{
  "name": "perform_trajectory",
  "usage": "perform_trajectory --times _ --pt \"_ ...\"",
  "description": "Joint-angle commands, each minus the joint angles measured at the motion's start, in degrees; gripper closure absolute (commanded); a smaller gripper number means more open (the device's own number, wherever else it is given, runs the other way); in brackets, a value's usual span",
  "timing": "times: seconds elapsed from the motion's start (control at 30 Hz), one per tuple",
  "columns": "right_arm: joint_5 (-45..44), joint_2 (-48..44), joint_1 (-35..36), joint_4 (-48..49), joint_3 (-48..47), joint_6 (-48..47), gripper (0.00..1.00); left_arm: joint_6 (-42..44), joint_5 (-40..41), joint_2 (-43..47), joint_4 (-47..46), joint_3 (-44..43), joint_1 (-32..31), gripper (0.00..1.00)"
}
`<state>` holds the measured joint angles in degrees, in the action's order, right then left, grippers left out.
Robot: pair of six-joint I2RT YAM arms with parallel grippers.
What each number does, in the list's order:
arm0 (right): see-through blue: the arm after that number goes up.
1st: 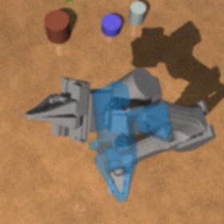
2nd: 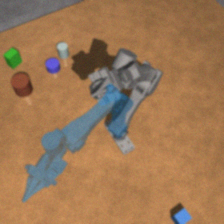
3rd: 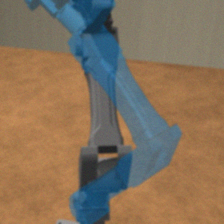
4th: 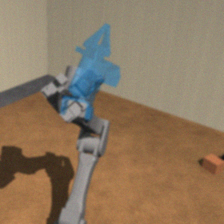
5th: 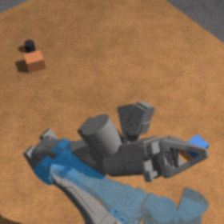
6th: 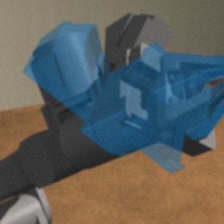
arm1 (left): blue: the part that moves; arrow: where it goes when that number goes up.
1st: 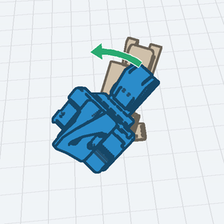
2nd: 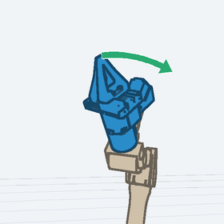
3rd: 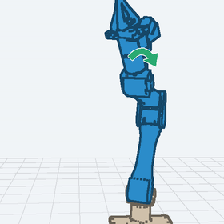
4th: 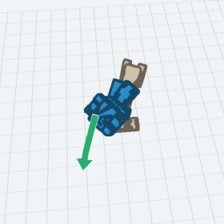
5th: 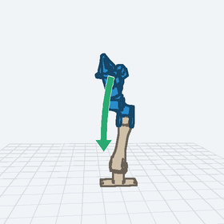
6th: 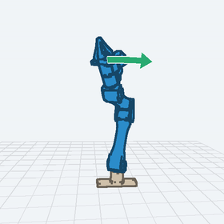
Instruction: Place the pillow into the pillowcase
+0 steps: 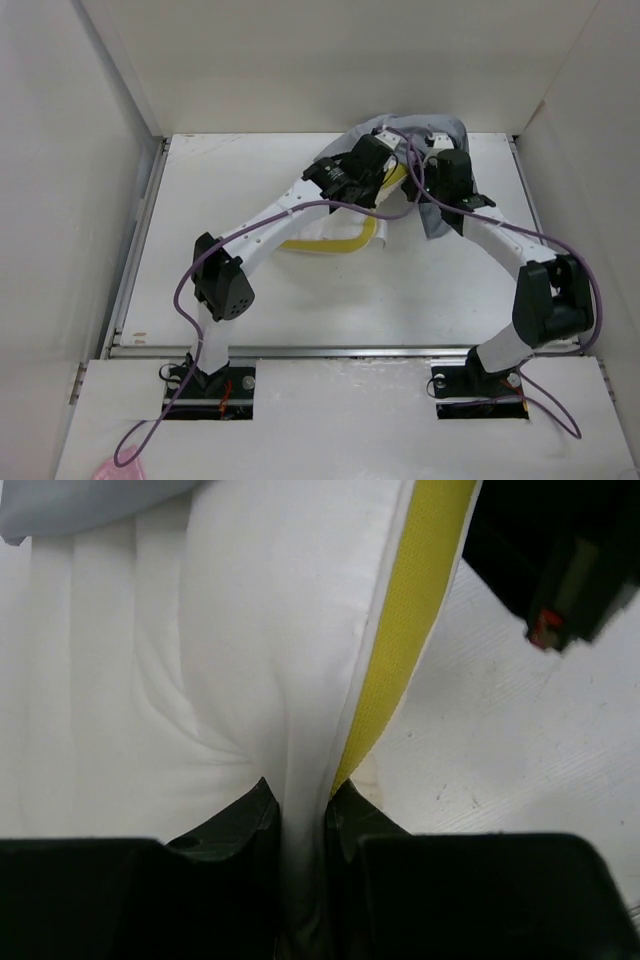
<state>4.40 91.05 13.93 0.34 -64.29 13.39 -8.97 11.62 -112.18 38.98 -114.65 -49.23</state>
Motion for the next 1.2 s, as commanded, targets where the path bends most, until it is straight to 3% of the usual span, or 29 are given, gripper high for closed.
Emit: perform_trajectory --times 0.0,0.2,0.37,0.43,0.53,0.57,0.7,0.83,1.03,1.17 --pt "12.89 -8.94 1.53 0.82 1.36 -6.17 1.00 -1.57 0.86 -0.05 -5.85 -6.37 1.07 1.00" --pt "26.50 -21.86 11.54 -7.72 4.09 -11.97 1.00 -3.68 -0.97 -4.97 -7.60 -11.47 1.07 1.00" --pt "45.30 -21.62 19.19 -7.72 2.69 -19.70 1.00 -7.54 -0.19 -7.26 -8.13 -12.09 1.07 1.00" --pt "46.31 -20.83 19.73 -10.96 1.54 -23.22 1.00 -8.51 -0.19 -7.26 -8.13 -12.09 1.07 1.00" --pt "39.64 -20.21 17.19 -13.79 0.40 -23.23 0.99 -9.13 -0.71 -6.48 -8.13 -10.25 1.07 1.00" --pt "39.63 -20.21 16.31 -14.31 0.40 -22.01 0.77 -9.13 -0.72 -5.43 -8.13 -9.37 1.07 1.00" --pt "39.10 -22.57 13.67 -15.89 2.24 -20.07 0.25 -9.66 -1.25 -1.74 -10.15 -2.70 1.07 1.00" --pt "37.08 -26.96 13.66 -20.02 2.77 -20.07 0.01 -10.36 -0.46 1.96 -12.00 7.22 1.07 1.00" --pt "32.26 -34.70 13.66 -25.20 1.63 -17.09 0.01 -12.03 0.42 5.91 -13.14 16.11 1.07 1.00" --pt "17.52 -36.73 13.66 -28.02 0.40 -10.77 0.01 -14.76 2.80 7.76 -14.45 24.98 1.07 0.96"
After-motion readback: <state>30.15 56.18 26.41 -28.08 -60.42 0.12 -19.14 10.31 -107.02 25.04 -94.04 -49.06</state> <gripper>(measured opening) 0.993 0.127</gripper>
